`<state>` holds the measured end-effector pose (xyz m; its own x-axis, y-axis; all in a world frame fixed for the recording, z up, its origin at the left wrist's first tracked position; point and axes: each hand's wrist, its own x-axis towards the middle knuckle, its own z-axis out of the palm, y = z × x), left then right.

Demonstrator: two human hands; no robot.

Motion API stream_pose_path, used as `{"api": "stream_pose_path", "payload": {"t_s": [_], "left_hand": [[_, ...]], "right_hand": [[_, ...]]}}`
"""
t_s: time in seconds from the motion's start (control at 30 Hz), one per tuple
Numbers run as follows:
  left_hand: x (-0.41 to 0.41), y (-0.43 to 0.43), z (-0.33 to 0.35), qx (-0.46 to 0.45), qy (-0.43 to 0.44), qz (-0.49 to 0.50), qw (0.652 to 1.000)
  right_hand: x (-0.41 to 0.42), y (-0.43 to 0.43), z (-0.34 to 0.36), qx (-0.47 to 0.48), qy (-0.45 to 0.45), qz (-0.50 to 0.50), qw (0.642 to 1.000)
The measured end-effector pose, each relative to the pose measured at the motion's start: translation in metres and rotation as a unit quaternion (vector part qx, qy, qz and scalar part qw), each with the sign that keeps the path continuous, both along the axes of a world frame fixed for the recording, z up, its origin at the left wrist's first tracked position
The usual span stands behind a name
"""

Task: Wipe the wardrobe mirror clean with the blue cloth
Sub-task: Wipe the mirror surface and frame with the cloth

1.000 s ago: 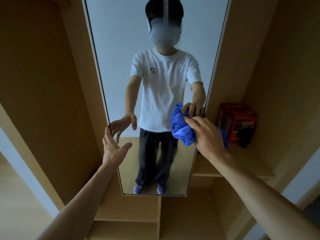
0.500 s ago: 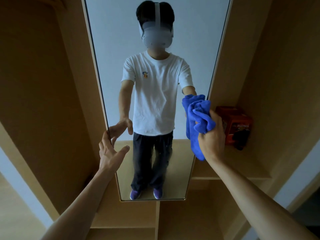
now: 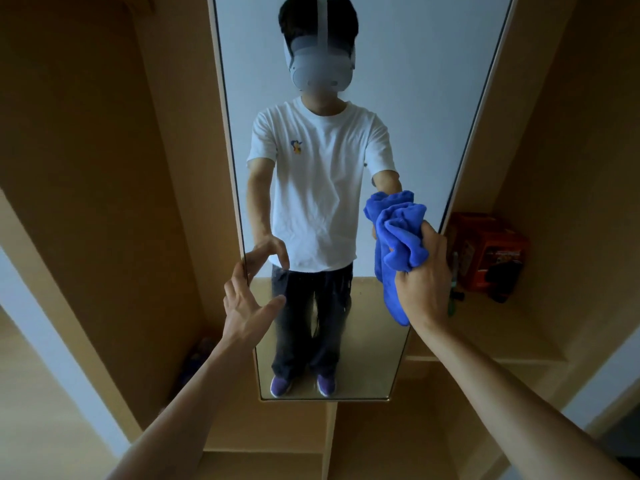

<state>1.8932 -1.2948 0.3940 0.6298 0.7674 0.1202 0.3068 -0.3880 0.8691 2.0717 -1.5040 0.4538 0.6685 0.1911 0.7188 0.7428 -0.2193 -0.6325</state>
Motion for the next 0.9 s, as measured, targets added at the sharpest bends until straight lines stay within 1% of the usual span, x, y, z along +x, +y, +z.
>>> {"api": "stream_pose_path", "payload": {"t_s": [0.1,0.17,0.3,0.4,0.53,0.7,0.9], "left_hand": [[-0.003,0.002,0.002,0.005,-0.009,-0.012,1.0],[-0.005,0.005,0.002,0.007,-0.011,-0.023,1.0],[-0.011,0.006,0.006,-0.007,-0.026,-0.049,0.998],[-0.014,0.005,0.01,-0.016,-0.036,-0.06,0.997],[-0.018,0.012,0.013,-0.03,-0.02,-0.071,0.997],[-0.018,0.021,0.012,-0.051,-0.019,-0.086,0.995],[-0.019,0.025,0.01,-0.074,-0.034,-0.094,0.992]], "right_hand": [[-0.015,0.022,-0.002,-0.025,0.047,0.027,0.998],[-0.029,0.037,-0.002,-0.038,0.053,0.044,0.997],[-0.056,0.065,-0.002,-0.055,0.033,0.04,0.997],[-0.07,0.084,-0.005,-0.079,0.0,0.02,0.997],[-0.086,0.112,-0.009,-0.116,-0.024,0.004,0.993],[-0.095,0.133,-0.013,-0.15,-0.026,0.022,0.988],[-0.109,0.153,-0.014,-0.148,-0.033,0.034,0.988]]}}
